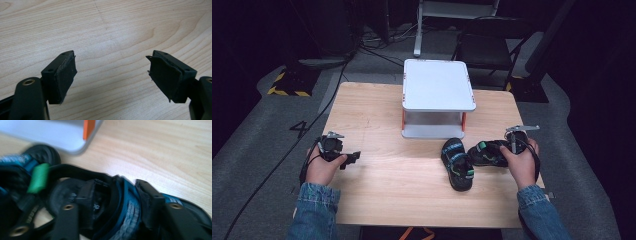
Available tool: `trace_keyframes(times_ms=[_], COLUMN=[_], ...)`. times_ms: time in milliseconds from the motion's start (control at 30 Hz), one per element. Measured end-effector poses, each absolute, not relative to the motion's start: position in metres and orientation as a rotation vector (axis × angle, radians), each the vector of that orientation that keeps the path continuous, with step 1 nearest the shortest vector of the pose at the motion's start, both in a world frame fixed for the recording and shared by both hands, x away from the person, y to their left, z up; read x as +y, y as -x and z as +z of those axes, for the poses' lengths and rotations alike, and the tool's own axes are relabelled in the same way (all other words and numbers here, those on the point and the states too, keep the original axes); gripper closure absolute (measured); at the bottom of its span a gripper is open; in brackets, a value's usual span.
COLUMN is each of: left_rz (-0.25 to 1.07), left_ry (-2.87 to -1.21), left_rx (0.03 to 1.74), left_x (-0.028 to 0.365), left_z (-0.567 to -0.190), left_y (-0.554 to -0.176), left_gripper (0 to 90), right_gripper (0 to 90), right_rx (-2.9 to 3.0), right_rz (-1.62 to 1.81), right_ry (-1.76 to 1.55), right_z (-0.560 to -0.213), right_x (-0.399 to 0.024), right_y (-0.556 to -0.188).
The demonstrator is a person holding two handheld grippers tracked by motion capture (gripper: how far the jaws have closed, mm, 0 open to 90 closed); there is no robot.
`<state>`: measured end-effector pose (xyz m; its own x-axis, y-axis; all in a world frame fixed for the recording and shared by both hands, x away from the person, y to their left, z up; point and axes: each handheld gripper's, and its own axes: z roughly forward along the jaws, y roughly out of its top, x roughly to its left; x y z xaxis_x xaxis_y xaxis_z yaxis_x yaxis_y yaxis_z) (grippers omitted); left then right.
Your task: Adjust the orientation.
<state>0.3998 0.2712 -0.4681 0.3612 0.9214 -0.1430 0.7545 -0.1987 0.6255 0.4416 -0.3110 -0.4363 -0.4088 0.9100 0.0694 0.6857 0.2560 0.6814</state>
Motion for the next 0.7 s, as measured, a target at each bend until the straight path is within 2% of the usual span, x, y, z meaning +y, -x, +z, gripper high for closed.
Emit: trace_keyframes(times_ms=[33,100,200,267,433,500,533,567,700], left_rz=[0.350,0.349,0.344,0.346,0.336,0.332,0.335,0.333,0.330], left_ry=[-2.010,-2.011,-2.016,-2.024,-2.029,-2.025,-2.028,-2.023,-2.023], left_rx=[1.448,1.450,1.448,1.445,1.437,1.439,1.438,1.441,1.443], left_x=[0.271,0.270,0.269,0.267,0.265,0.265,0.266,0.266,0.267], left_z=[-0.468,-0.468,-0.469,-0.470,-0.470,-0.470,-0.470,-0.471,-0.472], left_y=[-0.400,-0.400,-0.400,-0.401,-0.401,-0.401,-0.401,-0.401,-0.402], left_gripper=[21.9,21.9,21.9,21.9,21.9,21.9,21.9,21.9,22.0], right_gripper=[47.8,40.9,45.6,54.0,57.3,70.0,80.0,83.7,85.2], right_rx=[2.195,2.143,2.123,2.148,2.263,2.293,2.315,2.324,2.346], right_rz=[0.924,0.976,1.068,1.141,1.121,1.115,1.121,1.118,1.070], right_ry=[-1.464,-1.443,-1.433,-1.423,-1.374,-1.372,-1.374,-1.371,-1.329], right_z=[-0.436,-0.426,-0.413,-0.408,-0.416,-0.420,-0.422,-0.422,-0.415], right_x=[-0.311,-0.311,-0.308,-0.303,-0.281,-0.278,-0.276,-0.275,-0.278], right_y=[-0.442,-0.434,-0.425,-0.421,-0.425,-0.427,-0.428,-0.428,-0.420])
